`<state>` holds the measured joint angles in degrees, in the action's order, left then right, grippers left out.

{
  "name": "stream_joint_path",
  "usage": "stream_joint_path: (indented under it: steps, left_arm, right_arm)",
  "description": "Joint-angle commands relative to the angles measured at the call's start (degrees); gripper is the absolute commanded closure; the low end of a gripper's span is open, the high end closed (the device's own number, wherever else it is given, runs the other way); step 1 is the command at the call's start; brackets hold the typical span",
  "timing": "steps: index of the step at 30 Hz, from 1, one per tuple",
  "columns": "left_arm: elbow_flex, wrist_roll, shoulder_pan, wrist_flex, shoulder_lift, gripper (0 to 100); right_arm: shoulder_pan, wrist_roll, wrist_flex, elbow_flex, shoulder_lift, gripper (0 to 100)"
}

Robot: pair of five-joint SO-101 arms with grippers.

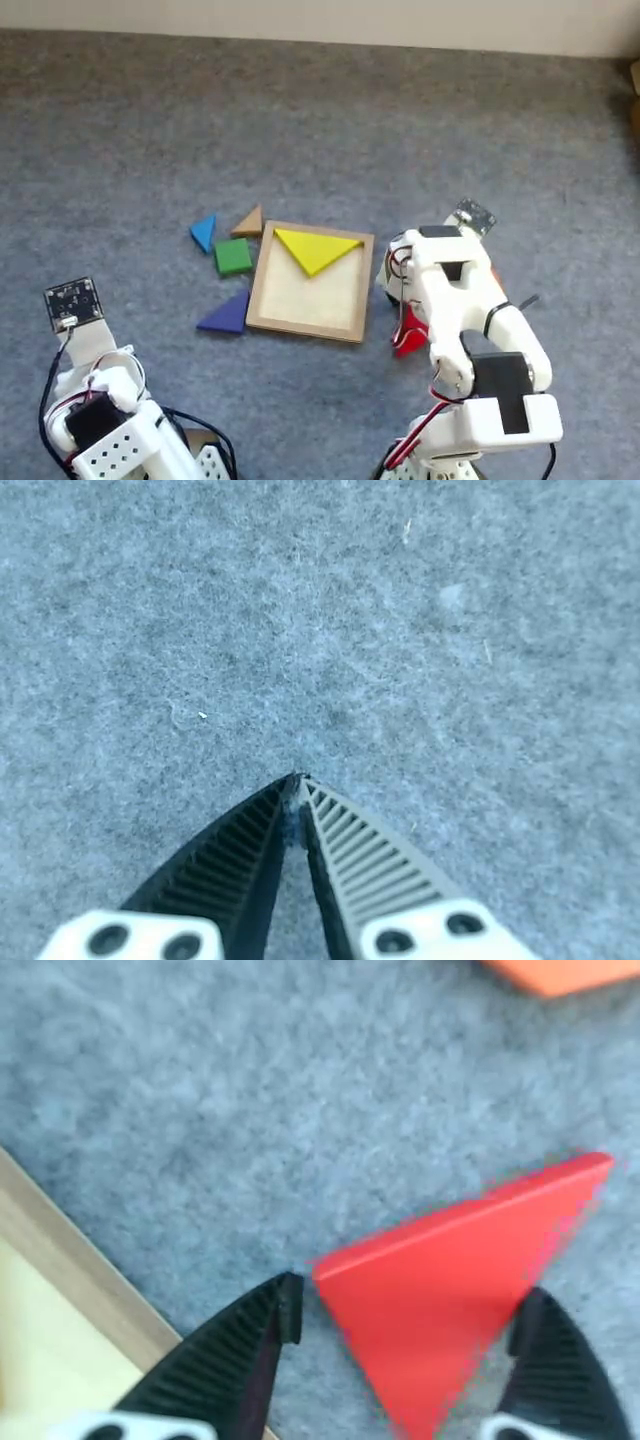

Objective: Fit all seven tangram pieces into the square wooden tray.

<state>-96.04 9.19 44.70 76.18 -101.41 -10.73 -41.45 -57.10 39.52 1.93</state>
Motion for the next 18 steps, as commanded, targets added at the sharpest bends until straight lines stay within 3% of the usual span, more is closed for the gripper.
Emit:
stream_joint_path:
  steps: [1, 6, 12, 18]
  left_arm:
    - [-1.2, 0.0, 0.4, 0.5, -3.5, 99]
    - [-1.2, 0.0, 0.3, 0.5, -3.5, 99]
    - [-1.2, 0.0, 0.3, 0.5, -3.5, 99]
    - [-1.2, 0.0, 0.7, 0.5, -3.5, 99]
  right_arm:
    - [-0.1, 0.9, -1.2, -0.3, 0.6, 82.0]
    - [0.0, 6.7, -1.2, -0.4, 0.6, 84.3]
    - [6.8, 14.5, -1.5, -4.8, 0.5, 84.3]
    - [7.7, 14.7, -1.5, -6.6, 0.4, 84.3]
